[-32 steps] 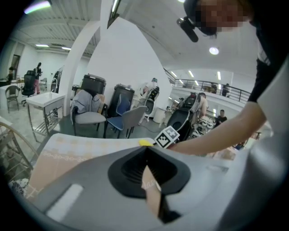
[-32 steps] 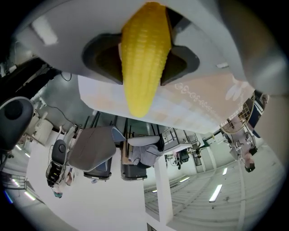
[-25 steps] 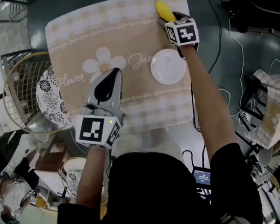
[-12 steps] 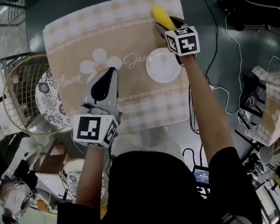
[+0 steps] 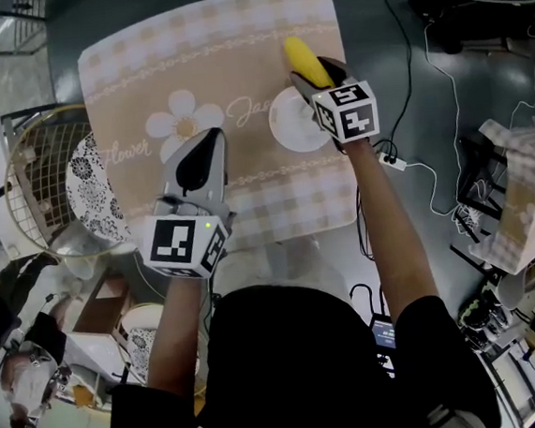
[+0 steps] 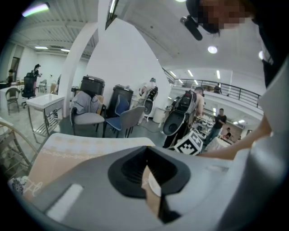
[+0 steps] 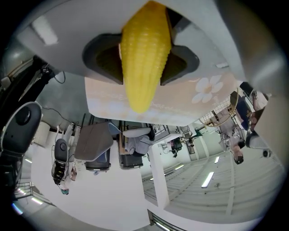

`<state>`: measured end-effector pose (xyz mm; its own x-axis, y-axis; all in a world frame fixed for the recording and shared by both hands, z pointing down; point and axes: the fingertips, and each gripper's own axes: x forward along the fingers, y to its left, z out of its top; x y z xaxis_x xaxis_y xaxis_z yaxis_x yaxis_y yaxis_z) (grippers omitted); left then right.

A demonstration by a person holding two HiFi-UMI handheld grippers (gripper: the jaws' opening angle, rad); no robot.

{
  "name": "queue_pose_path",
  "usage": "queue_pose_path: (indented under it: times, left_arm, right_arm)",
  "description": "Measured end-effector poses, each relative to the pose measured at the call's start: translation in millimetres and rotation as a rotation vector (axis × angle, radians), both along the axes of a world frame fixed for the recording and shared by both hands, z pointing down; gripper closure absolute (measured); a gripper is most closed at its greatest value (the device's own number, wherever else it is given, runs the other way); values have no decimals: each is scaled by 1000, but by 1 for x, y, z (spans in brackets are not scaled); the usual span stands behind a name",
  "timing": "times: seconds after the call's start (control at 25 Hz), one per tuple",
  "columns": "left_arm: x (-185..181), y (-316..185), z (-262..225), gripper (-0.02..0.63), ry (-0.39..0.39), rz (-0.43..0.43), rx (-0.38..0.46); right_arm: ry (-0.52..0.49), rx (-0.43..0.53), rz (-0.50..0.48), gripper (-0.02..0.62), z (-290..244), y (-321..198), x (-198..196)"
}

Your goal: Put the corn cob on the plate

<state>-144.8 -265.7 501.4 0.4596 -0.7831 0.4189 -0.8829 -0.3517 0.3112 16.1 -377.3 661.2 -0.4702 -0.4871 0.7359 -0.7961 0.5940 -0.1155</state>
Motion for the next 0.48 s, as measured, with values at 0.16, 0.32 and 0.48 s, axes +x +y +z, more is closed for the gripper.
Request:
queue_pose_path:
  times: [0.16,0.32,0.48]
  left_arm:
    - [4,2,1,597,-2,-5,-4]
    - [8,4,0,597,0,-1,-5]
    - [9,3,-1,597,1,-9,-4]
  right_arm:
    - [-1,-5,-18,337,-1,24,-1]
    - [11,-7,-25,337,-1,42,-1]
    - [16,-20,-25,337,2,58,1]
